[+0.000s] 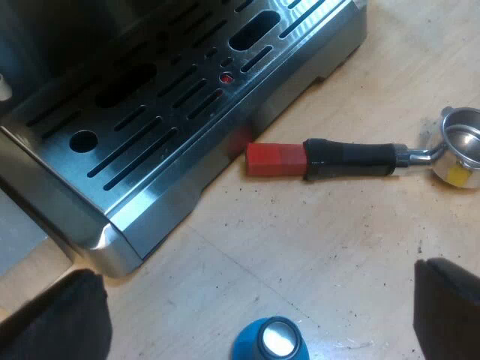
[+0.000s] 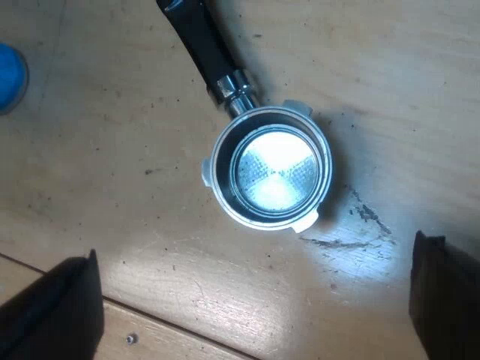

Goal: Put the handle in the coffee machine

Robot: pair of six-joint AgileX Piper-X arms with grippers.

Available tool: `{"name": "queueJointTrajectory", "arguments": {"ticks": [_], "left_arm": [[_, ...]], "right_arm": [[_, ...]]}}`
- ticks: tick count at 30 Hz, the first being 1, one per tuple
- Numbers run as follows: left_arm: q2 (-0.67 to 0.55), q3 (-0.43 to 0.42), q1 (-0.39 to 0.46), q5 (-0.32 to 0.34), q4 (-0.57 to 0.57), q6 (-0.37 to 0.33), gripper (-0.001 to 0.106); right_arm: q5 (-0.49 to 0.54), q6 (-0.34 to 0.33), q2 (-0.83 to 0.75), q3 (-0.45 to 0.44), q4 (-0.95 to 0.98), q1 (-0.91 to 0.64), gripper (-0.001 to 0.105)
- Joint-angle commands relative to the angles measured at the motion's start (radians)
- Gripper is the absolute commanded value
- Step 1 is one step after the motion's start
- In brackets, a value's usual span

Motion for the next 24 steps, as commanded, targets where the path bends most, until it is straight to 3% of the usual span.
{"name": "queueJointTrajectory", "arguments": {"ticks": [1, 9, 13, 24], "left_arm": [[-0.001, -0.006, -0.005, 0.028, 0.004, -0.005, 0.083], [-0.001, -0.006, -0.008, 0.076, 0.004, 0.008, 0.083], [-0.001, -0.006, -0.075, 0.076, 0.004, 0.072, 0.083], [-0.001, -0.006, -0.27, 0.019, 0.004, 0.074, 0.083]], "right_arm": [[0.012, 0.099, -0.003, -0.013, 0.002, 0.003, 0.084], [0.007, 0.249, 0.004, -0.021, 0.0, 0.003, 0.084], [0.011, 0.361, 0.048, -0.044, 0.009, 0.003, 0.084], [-0.001, 0.61, 0.192, -0.16, 0.112, -0.001, 0.084]]}}
